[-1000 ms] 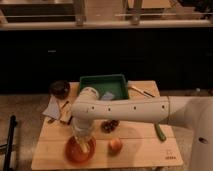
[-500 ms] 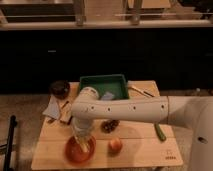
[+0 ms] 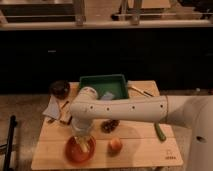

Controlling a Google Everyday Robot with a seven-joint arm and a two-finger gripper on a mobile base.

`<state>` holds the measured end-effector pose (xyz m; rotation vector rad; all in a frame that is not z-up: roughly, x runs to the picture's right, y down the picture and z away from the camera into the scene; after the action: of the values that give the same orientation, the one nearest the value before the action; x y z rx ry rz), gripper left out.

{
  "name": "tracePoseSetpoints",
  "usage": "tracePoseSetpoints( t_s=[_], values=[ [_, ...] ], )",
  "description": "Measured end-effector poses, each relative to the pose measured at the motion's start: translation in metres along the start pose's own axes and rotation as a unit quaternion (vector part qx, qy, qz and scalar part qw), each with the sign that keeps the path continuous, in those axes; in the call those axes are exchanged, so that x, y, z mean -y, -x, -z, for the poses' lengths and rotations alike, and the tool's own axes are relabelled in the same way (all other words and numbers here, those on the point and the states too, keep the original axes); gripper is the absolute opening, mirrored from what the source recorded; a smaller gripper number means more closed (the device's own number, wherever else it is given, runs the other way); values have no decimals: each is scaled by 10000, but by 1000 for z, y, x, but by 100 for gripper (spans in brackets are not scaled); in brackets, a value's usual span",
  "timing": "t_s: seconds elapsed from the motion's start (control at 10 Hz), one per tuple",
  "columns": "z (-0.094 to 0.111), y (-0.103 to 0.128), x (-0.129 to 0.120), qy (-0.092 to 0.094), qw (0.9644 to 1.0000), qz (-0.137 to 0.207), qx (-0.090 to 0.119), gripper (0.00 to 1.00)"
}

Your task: Place banana in red bowl

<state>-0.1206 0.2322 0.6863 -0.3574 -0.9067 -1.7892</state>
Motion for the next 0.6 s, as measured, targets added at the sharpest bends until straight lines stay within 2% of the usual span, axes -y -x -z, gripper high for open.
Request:
tracePoseSetpoints(
  t_s=[0.3,0.5,0.6],
  values=[
    [4,-2,9,98,9999,12,127,67],
    [7,-5,14,148,9997,3,211,79],
    [9,-8,17,179,9995,-13,266,80]
  ],
)
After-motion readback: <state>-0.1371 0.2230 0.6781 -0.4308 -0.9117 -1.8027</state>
